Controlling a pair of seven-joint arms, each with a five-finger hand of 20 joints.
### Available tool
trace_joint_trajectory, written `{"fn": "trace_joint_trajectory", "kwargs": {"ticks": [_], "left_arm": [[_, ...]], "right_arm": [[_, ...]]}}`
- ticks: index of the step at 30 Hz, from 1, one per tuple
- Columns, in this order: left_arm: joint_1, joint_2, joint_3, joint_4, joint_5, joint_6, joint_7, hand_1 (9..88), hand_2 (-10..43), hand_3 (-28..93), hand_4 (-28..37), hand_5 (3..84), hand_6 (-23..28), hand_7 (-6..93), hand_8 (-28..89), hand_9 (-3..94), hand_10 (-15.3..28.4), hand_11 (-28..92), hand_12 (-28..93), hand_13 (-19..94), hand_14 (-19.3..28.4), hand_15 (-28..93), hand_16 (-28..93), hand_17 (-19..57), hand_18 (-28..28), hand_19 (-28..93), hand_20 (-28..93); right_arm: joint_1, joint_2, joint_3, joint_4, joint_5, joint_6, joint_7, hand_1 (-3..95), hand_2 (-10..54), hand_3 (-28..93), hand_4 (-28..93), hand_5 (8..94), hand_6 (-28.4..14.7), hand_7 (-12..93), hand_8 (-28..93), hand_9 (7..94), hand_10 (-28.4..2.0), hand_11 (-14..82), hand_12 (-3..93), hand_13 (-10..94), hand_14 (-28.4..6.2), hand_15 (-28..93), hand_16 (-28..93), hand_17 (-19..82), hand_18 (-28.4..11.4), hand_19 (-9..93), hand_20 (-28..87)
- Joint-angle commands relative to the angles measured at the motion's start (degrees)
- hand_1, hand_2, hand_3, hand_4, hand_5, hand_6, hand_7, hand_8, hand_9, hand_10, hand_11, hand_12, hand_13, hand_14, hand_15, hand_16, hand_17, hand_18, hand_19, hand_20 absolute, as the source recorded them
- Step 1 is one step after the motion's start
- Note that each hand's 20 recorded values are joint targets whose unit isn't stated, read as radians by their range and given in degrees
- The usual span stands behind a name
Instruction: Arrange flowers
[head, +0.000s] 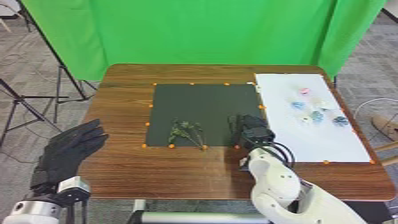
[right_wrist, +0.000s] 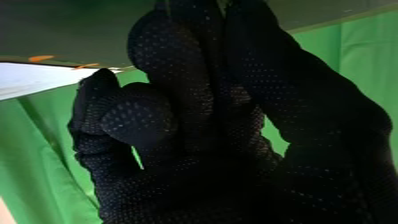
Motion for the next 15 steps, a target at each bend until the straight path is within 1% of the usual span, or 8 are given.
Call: {"fn": "trace_joint_trajectory", "kwargs": {"ticks": [1,7,9,10,11,12,14,15], "left_arm": [[0.45,-0.27,0.04,-0.16,0.18,-0.21,-0.19,27.3,5.2,83,-12.5,45.3,13.5,12.4,-8,37.0,21.8,33,8,26,27.7,56,-12,-9.7,21.4,57,12],[0.90,-0.36,-0.08,-0.36,0.11,-0.02,-0.09,27.3,5.4,82,-12.5,45.3,13.5,12.5,-8,37.0,21.8,33,8,26,27.8,55,-12,-9.7,21.4,57,12],[0.97,-0.50,-0.14,-0.34,0.22,-0.18,-0.17,27.3,5.4,82,-12.5,45.3,13.5,12.4,-8,37.0,21.9,33,8,26,27.7,56,-12,-9.7,21.4,57,12],[1.00,-0.65,-0.27,-0.34,0.31,-0.37,-0.37,27.3,5.3,83,-12.4,45.3,13.5,12.4,-8,37.0,21.9,33,8,26,27.7,56,-12,-9.7,21.4,57,12],[1.11,-0.73,-0.39,-0.41,0.33,-0.34,-0.46,27.3,5.3,83,-12.4,45.3,13.5,12.5,-8,37.0,21.9,33,8,26,27.8,56,-12,-9.7,21.4,57,12],[1.36,-0.69,-0.49,-0.50,0.24,-0.11,-0.27,27.3,5.3,83,-12.5,45.3,13.5,12.5,-8,37.0,21.9,33,8,26,27.8,56,-12,-9.7,21.3,57,12],[1.44,-0.61,-0.46,-0.53,0.17,0.01,-0.14,27.3,5.3,83,-12.4,45.3,13.5,12.5,-8,37.0,21.9,33,8,26,27.8,56,-12,-9.7,21.4,57,12],[1.30,-0.77,-0.50,-0.48,0.35,-0.36,-0.47,27.3,5.3,83,-12.4,45.3,13.5,12.5,-8,37.0,21.8,33,8,26,27.8,56,-12,-9.7,21.3,57,12]], "right_arm": [[0.48,0.63,-0.64,0.27,-1.23,2.74,0.63,48.6,-9.5,80,-25,86.4,-3.5,24,17,83.8,-14.1,44.7,30.7,72,-13.6,77,26,28,-28.4,87,34],[0.12,1.12,0.46,-0.93,-1.42,3.20,0.31,40.3,-8.3,79,-23,83.1,-3.8,26,12,80.3,-15.4,47.3,26.9,70,-14.6,77,25,27,-28.4,87,33],[-0.32,1.09,1.29,-1.85,-1.02,2.43,0.53,36.1,-5.8,79,-23,82.0,-4.1,26,8,78.8,-16.2,48.0,26.1,69,-15.2,78,25,26,-28.4,86,32],[-0.52,1.27,1.65,-2.47,-0.45,2.18,0.33,34.4,-4.9,80,-22,81.7,-4.3,26,3,78.1,-16.6,48.3,26.1,69,-15.6,78,25,26,-28.4,86,32],[-0.63,1.45,1.70,-2.99,-0.21,2.37,0.20,32.6,-3.8,80,-21,81.3,-4.3,28,-5,77.3,-16.9,49.0,26.0,68,-16.0,78,25,26,-28.4,86,32],[-0.70,1.34,1.87,-3.21,-0.75,2.12,-0.17,31.9,-3.2,80,-21,81.0,-4.5,29,-8,76.5,-17.1,49.5,26.2,68,-16.2,78,25,26,-28.4,85,33],[-0.24,1.73,1.34,-3.43,-1.71,1.54,-0.32,31.4,-2.9,80,-21,80.5,-5.1,29,-9,75.5,-17.6,49.9,26.3,68,-16.5,78,25,26,-28.4,85,33],[-0.14,2.02,1.13,-3.60,-1.56,1.92,-0.18,31.3,-2.8,80,-21,80.0,-5.4,29,-9,75.2,-17.8,50.1,26.3,67,-16.7,78,25,26,-28.4,85,33]]}}
